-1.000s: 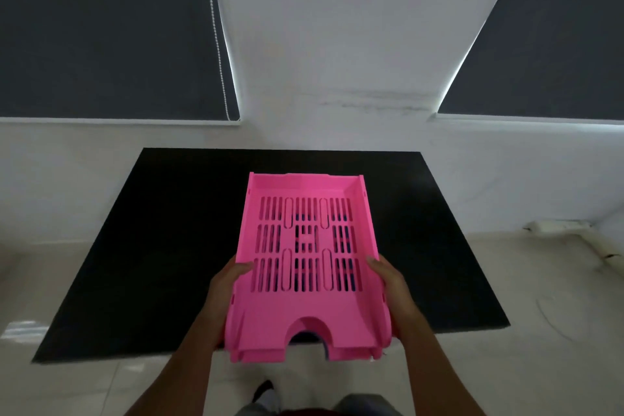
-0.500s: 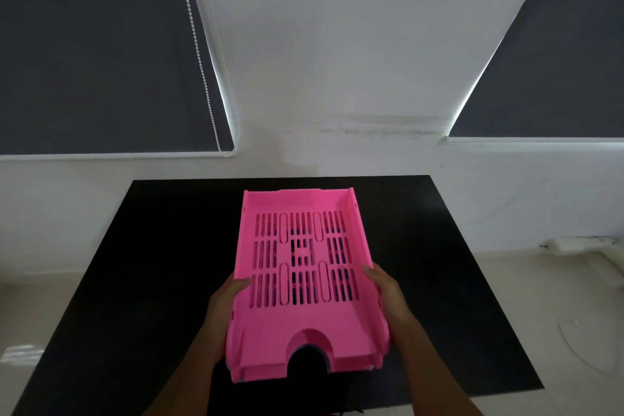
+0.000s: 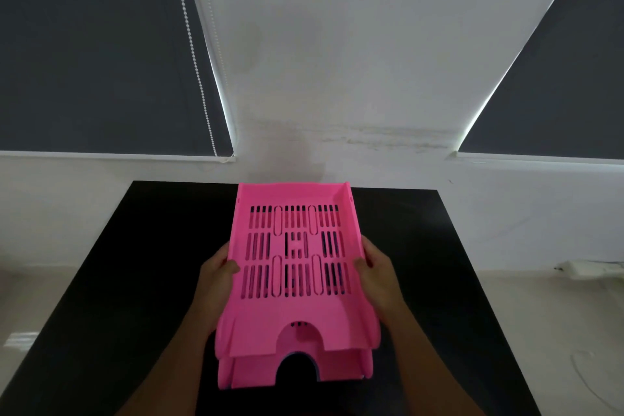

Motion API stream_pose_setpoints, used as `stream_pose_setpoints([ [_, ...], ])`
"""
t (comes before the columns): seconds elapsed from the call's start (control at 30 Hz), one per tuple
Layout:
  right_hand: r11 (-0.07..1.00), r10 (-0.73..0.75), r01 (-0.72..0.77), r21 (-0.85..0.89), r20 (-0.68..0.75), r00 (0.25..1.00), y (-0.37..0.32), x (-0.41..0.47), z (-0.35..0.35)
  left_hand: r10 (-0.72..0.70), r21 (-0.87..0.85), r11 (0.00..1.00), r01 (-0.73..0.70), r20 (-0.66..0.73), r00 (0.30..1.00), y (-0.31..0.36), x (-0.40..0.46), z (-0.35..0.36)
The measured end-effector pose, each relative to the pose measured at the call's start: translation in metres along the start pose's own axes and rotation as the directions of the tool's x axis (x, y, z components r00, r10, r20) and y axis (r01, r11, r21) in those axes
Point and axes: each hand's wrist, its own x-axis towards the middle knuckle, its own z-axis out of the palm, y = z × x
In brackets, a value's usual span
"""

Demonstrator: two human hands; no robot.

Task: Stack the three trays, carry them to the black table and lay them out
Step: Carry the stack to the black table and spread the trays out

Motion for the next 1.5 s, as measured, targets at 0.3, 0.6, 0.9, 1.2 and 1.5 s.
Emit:
stream_pose_setpoints([
  [0.3, 0.992, -0.033, 0.018, -0.127, -0.115, 0.993, -0.004, 0.011, -0.071, 0.124, 0.120, 0.985, -0.123, -0.001, 0.992, 0.027, 0.008, 0.068],
  [0.6, 0.941, -0.002, -0.112, -0.319, -0.336, 0.942, 0.024, 0.001, -0.189, 0.166, 0.189, 0.963, -0.194, 0.154, 0.974, 0.007, -0.010, 0.197],
  [0.9, 0.900, 0.123, -0.262, -0.347, -0.374, 0.919, 0.076, 0.002, -0.246, 0.051, 0.233, 0.969, -0.084, 0.148, 0.988, -0.034, -0.020, 0.268],
  [1.2, 0.881, 0.143, -0.256, -0.398, -0.293, 0.945, 0.109, 0.010, -0.254, -0.138, 0.250, 0.962, 0.111, 0.092, 0.986, -0.060, -0.016, 0.291],
  [1.5, 0.893, 0.227, -0.303, -0.332, -0.250, 0.941, 0.132, 0.004, -0.240, -0.233, 0.282, 0.937, 0.206, 0.064, 0.970, -0.061, -0.020, 0.289],
])
